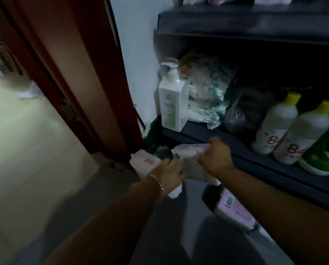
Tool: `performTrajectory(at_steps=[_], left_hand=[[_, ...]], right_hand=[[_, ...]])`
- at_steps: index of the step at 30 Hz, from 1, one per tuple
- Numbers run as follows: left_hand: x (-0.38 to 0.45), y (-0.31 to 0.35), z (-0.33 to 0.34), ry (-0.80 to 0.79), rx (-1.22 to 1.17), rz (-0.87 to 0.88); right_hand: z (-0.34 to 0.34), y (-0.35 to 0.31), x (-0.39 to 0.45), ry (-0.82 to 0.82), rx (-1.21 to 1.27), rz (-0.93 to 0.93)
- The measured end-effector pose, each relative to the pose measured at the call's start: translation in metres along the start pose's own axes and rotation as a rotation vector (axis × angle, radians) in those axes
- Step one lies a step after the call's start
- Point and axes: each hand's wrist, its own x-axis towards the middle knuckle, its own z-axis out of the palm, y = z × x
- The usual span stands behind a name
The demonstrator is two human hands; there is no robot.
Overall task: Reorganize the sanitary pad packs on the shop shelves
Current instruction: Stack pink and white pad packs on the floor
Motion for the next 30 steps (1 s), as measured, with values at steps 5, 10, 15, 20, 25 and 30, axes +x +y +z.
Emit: performTrajectory(at_steps=[5,10,15,20,25,30], left_hand=[[0.021,0.012,0.066,0.205,-0.045,-0.033],[0.045,0.012,0.087,0.320,-0.118,-0.009],[0.070,0.016,0.119,0.221,-0.131,-0.152],[0.074,0.019,0.122,0.234,-0.261,-0.188],[0.068,0.009,0.111,0.199,-0.328,-0.175],[0.058,-0.014,0.059,0.103,-0.493,-0.164]], right_hand=[[0.056,0.030,0.011,-0.052,-0.019,-0.003],[0.078,0.030,0.029,-0.015,0.118,-0.020],[0.092,0.037,0.032,-0.332,-0.184,-0.145],[0.092,0.047,0.034,-0.391,-0.157,-0.103],[0.074,0.039,0.031,-0.393,-0.024,-0.095],[0.026,0.021,0.028,-0.291,0.480,0.130]])
